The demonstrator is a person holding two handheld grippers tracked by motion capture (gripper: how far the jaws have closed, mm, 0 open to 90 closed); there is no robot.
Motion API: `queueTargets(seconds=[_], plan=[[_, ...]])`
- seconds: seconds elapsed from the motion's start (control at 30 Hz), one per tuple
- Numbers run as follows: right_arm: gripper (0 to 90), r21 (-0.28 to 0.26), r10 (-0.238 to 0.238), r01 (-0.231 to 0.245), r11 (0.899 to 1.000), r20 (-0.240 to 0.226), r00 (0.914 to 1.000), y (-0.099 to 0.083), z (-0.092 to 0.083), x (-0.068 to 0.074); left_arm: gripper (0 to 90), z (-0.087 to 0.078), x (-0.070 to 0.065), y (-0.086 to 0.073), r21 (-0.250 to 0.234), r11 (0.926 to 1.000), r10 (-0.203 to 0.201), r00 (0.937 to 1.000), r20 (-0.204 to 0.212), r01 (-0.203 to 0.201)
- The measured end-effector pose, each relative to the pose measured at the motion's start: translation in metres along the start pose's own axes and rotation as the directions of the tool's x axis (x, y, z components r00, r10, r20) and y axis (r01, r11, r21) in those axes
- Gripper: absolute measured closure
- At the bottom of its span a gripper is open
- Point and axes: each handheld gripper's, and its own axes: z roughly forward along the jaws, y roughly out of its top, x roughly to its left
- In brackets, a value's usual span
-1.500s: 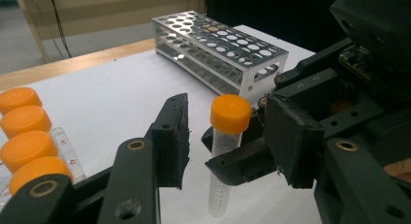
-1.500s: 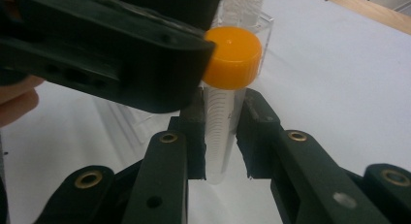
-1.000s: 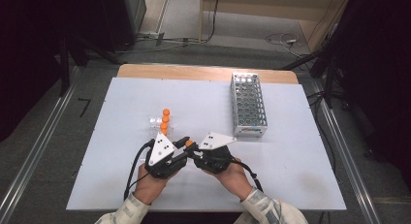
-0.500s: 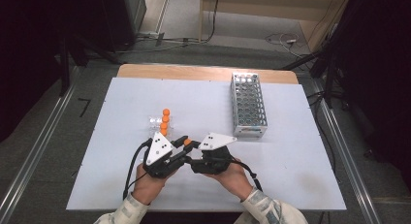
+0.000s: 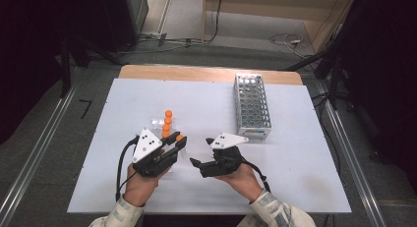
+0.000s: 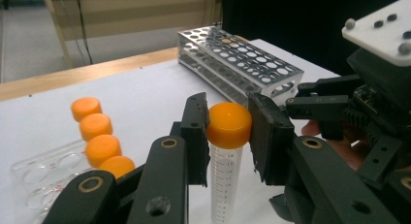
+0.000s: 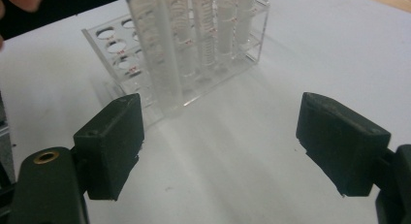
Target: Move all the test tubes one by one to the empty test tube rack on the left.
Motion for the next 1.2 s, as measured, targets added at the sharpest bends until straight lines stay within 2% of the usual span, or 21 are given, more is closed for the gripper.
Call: queueTargets(seconds=[0.37,0.77,0.9,1.07,1.2], plan=[[15.0,0.024,0.03,-0.031,0.999,0.048,0.9984,-0.015,-0.011,-0.018,70.8,-0.018,0.014,0.008,-0.029,0.9993,-0.024,0.9989,-0.041,0.022],[15.5,0.032,0.046,-0.048,0.998,0.066,0.9968,-0.021,-0.017,-0.023,70.8,-0.026,0.023,0.008,-0.021,0.9998,-0.007,0.9924,-0.123,0.004],[16.0,0.034,0.047,-0.05,0.998,0.066,0.9967,-0.022,-0.016,-0.024,70.8,-0.024,0.025,0.004,-0.019,0.9998,0.005,0.9884,-0.152,-0.008],[16.6,0.036,0.053,-0.055,0.998,0.066,0.9964,-0.022,-0.016,-0.025,70.7,-0.017,0.027,-0.005,-0.006,1.0,-0.005,0.9887,-0.15,0.004],[16.7,0.037,0.054,-0.057,0.998,0.067,0.9963,-0.022,-0.016,-0.025,70.6,-0.011,0.023,-0.012,0.025,0.9996,0.015,0.9893,-0.145,-0.012]])
